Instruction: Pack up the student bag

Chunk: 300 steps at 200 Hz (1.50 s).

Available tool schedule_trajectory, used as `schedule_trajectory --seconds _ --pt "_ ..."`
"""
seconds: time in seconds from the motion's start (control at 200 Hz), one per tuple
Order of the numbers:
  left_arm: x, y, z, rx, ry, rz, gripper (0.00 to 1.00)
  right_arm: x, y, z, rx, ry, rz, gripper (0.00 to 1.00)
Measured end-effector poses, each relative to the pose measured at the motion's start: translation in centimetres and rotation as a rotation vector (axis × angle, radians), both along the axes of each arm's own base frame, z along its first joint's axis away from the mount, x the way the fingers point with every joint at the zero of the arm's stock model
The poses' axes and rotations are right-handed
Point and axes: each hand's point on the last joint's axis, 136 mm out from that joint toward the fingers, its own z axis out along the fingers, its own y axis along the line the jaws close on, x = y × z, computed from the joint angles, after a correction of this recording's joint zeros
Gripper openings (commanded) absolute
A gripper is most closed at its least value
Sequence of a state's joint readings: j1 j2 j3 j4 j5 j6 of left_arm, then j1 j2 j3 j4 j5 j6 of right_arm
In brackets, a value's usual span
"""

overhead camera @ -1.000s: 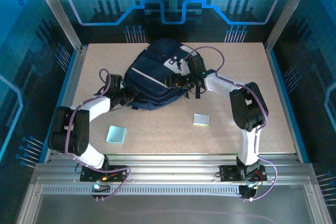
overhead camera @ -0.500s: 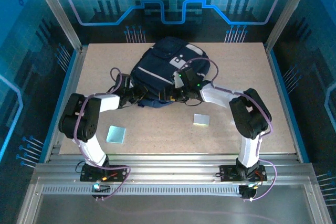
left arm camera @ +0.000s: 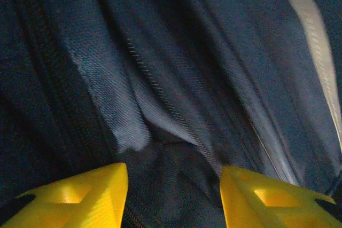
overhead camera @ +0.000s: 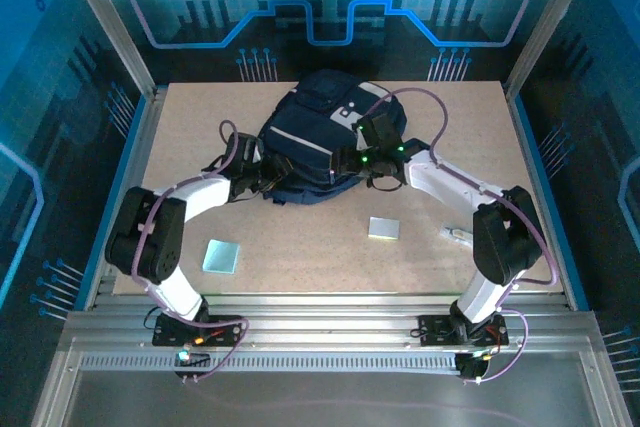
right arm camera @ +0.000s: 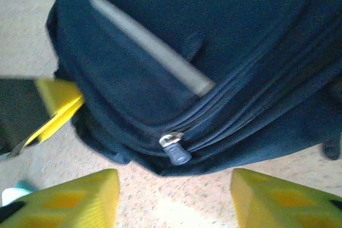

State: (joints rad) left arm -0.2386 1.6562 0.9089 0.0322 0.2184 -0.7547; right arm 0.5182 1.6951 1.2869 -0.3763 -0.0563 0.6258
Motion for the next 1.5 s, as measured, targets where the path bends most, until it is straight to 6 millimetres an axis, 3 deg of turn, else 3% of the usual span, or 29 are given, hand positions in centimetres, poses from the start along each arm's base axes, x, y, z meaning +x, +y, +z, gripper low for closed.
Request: schedule_trajectory --seconds 0.145,0.295,0.46,0.61,0.715,0.925,1.181,1.501 --pt "-0.4 -1.4 3.0 0.108 -0.079 -0.074 0.54 2.4 -1.5 -0.7 0.002 0.001 -0.087 0.37" --pt "-1.3 -4.7 4.8 0.198 -0.161 -0.191 0.6 3.7 -2.0 -3.0 0.033 0.055 -0.139 0.39" --pt "-2.2 -8.2 4.6 0.257 -0.183 -0.314 0.61 4.8 -1.0 -4.2 0.115 0.097 -0.163 0.44" --pt "-2.3 -10.7 3.9 0.317 -0.198 -0.385 0.62 5.6 0.4 -4.5 0.194 0.109 -0.154 0.26" --pt "-2.3 -11.8 3.4 0.349 -0.199 -0.415 0.61 5.8 0.7 -4.9 0.226 0.132 -0.161 0.2" --pt "-0.6 -11.7 1.6 0.449 -0.172 -0.4 0.62 5.9 0.8 -5.2 0.271 0.164 -0.168 0.18" --pt "-0.1 -11.0 0.0 0.549 -0.129 -0.35 0.6 5.9 1.1 -5.3 0.298 0.176 -0.175 0.18" --pt "0.4 -10.3 -2.2 0.683 -0.095 -0.276 0.36 6.2 1.5 -6.5 0.33 0.215 -0.199 0.13"
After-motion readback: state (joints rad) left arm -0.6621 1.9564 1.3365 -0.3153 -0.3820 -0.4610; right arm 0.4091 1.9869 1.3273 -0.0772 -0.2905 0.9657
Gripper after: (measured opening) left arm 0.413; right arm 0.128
